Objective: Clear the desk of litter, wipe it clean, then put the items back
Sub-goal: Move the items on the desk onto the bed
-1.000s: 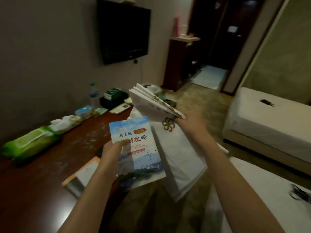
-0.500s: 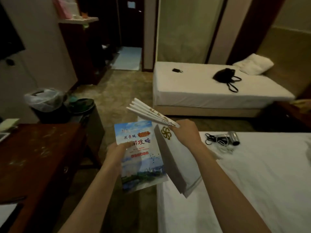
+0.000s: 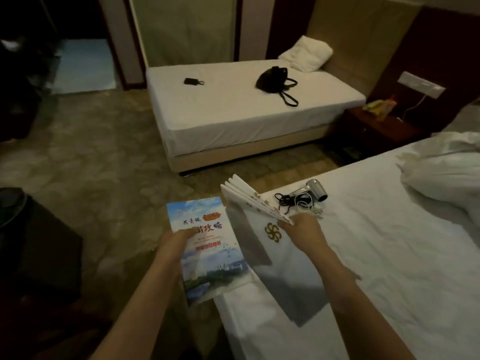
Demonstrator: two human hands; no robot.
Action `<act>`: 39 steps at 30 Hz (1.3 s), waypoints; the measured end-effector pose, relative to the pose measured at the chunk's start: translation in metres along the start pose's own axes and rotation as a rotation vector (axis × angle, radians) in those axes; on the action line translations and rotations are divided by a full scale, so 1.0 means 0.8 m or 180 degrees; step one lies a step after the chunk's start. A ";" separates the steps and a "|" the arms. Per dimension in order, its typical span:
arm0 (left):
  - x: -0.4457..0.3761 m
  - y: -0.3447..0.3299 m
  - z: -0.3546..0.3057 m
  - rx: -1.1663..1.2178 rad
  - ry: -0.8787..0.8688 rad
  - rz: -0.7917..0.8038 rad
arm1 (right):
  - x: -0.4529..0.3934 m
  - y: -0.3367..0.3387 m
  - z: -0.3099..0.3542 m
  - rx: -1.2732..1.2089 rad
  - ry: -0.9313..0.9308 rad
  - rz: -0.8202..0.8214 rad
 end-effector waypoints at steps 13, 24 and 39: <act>-0.234 -0.192 -0.071 -0.0630 0.0067 0.0662 | -0.183 0.074 -0.057 0.0172 -0.0775 -0.0832; -0.377 -0.167 -0.064 -0.1081 0.0279 0.0448 | -0.239 -0.165 -0.048 0.1040 -0.0457 -0.0006; -0.468 -0.298 -0.020 -0.1823 0.0960 0.1341 | -0.261 -0.202 -0.036 0.0890 -0.0661 -0.0872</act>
Point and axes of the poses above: each hand's wrist, its own x-axis away from the middle knuckle, its own y-axis out of the back of the hand, z = x × y, the point moved 10 cm from there along -x, towards the middle knuckle, and after that the axes turned 7 degrees about -y, right-handed, at the moved point
